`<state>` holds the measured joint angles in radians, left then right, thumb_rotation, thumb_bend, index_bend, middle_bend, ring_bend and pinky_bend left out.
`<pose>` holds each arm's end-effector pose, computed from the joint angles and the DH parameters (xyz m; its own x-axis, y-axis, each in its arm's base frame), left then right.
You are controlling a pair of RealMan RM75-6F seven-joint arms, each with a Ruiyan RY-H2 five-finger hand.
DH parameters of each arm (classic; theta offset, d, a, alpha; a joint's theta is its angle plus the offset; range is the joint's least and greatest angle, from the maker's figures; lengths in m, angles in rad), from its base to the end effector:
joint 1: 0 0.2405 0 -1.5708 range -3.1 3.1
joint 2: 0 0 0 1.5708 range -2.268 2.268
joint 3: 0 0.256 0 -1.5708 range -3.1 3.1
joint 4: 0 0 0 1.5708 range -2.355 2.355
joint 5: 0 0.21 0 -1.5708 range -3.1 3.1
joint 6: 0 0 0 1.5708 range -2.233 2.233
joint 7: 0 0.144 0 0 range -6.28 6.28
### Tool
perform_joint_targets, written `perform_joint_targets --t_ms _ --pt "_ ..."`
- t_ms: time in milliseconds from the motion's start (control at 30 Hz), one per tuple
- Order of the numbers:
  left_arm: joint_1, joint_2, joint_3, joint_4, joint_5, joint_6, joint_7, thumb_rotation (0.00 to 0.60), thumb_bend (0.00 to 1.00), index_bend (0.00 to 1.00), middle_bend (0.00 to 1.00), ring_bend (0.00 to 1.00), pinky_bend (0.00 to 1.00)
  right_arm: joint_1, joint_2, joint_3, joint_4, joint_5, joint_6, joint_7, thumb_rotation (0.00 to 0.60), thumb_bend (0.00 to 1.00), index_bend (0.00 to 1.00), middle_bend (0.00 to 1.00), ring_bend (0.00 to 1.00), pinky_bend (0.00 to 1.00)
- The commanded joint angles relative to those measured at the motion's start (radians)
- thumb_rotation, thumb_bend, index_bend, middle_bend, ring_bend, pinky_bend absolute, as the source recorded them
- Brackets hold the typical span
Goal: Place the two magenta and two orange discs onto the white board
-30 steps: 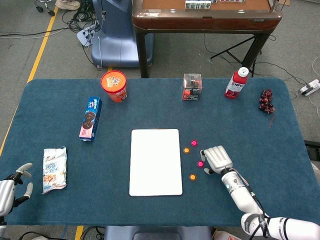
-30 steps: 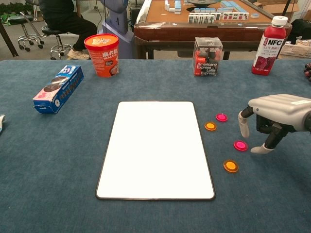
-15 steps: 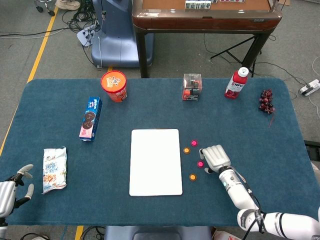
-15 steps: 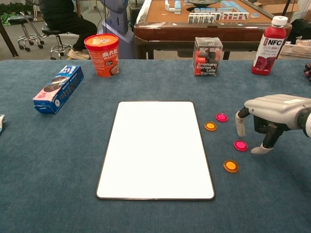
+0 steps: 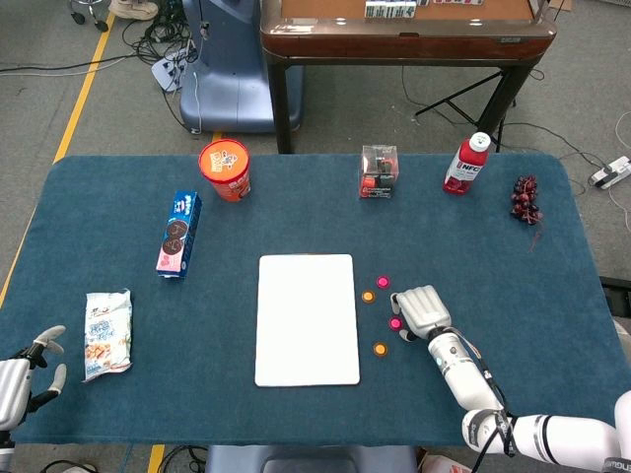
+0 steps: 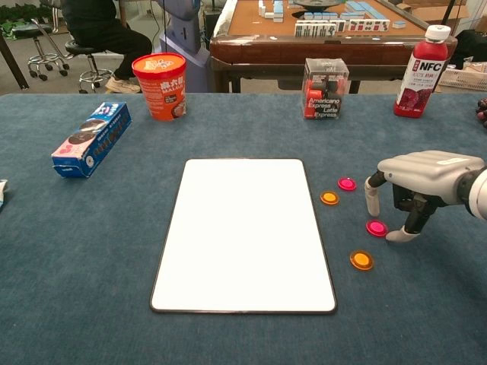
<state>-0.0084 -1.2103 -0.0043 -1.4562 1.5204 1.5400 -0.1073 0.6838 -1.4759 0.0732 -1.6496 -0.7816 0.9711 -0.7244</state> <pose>-0.3426 0.1475 0.1440 0.3583 0.0179 0.9334 0.9323 0.0456 -0.3587 -0.1996 -0.2984 -0.0182 0.5959 -0.4432 0.6697 -0.8006 -0.2620 0.5389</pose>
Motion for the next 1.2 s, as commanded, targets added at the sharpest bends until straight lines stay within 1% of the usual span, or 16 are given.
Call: perform_joint_targets --t_ms 33,567,667,800,967,1200 --pt "-0.001 0.001 -0.001 -0.002 0.000 0.000 0.000 0.600 0.47 0.26 0.43 0.51 0.66 0.006 -0.002 -0.002 0.002 0.005 -0.001 0.003 0.600 0.21 0.43 1.00 1.00 1.00" --pt "0.002 0.005 -0.002 -0.007 0.000 0.000 -0.001 0.600 0.47 0.26 0.43 0.51 0.66 0.033 -0.009 -0.026 0.006 0.029 0.001 0.012 0.600 0.22 0.43 1.00 1.00 1.00" --pt "0.003 0.003 -0.001 -0.005 0.001 0.000 -0.002 0.600 0.47 0.26 0.43 0.51 0.66 0.036 -0.014 -0.028 0.010 0.033 0.003 0.016 0.600 0.24 0.44 1.00 1.00 1.00" --pt "0.003 0.002 0.000 -0.003 0.001 -0.002 -0.002 0.600 0.47 0.26 0.43 0.51 0.66 0.038 -0.021 -0.031 0.020 0.029 0.006 0.024 0.600 0.27 0.48 1.00 1.00 1.00" --pt "0.004 0.003 -0.002 -0.005 -0.001 0.000 -0.004 0.600 0.47 0.26 0.43 0.51 0.66 0.038 -0.024 -0.034 0.019 0.015 0.013 0.035 0.600 0.29 0.54 1.00 1.00 1.00" --pt "0.006 0.001 0.000 -0.003 0.001 0.000 -0.005 0.600 0.47 0.26 0.43 0.51 0.66 0.030 0.009 -0.027 -0.041 -0.031 0.042 0.065 0.600 0.29 0.55 1.00 1.00 1.00"
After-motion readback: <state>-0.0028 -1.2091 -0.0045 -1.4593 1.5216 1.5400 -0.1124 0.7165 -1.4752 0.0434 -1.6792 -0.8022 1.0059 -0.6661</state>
